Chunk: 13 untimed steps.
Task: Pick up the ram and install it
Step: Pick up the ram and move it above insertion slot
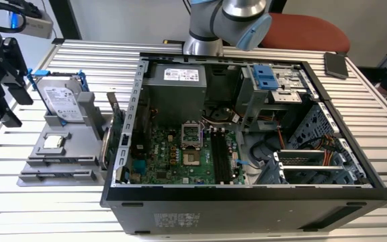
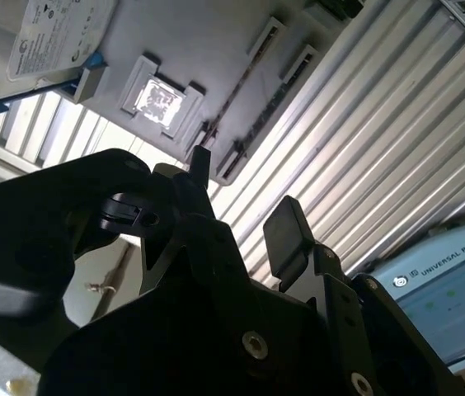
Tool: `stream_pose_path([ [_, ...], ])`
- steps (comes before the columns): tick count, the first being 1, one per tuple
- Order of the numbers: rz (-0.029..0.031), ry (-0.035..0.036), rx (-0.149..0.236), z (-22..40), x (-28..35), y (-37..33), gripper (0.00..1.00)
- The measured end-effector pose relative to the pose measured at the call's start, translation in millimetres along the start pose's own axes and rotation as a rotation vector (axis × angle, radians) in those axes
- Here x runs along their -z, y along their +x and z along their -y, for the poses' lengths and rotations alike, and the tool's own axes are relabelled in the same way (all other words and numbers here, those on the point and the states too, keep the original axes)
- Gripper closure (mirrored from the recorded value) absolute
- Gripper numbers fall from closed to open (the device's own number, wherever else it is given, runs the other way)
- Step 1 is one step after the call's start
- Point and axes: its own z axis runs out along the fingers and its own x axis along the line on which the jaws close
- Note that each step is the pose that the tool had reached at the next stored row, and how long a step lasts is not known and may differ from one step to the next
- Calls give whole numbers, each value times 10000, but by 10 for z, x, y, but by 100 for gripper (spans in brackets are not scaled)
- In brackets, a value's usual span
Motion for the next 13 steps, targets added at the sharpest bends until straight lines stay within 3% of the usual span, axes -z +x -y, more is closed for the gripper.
stream_pose_path([
  [13,-3,1,-1,9,-122,6,0],
])
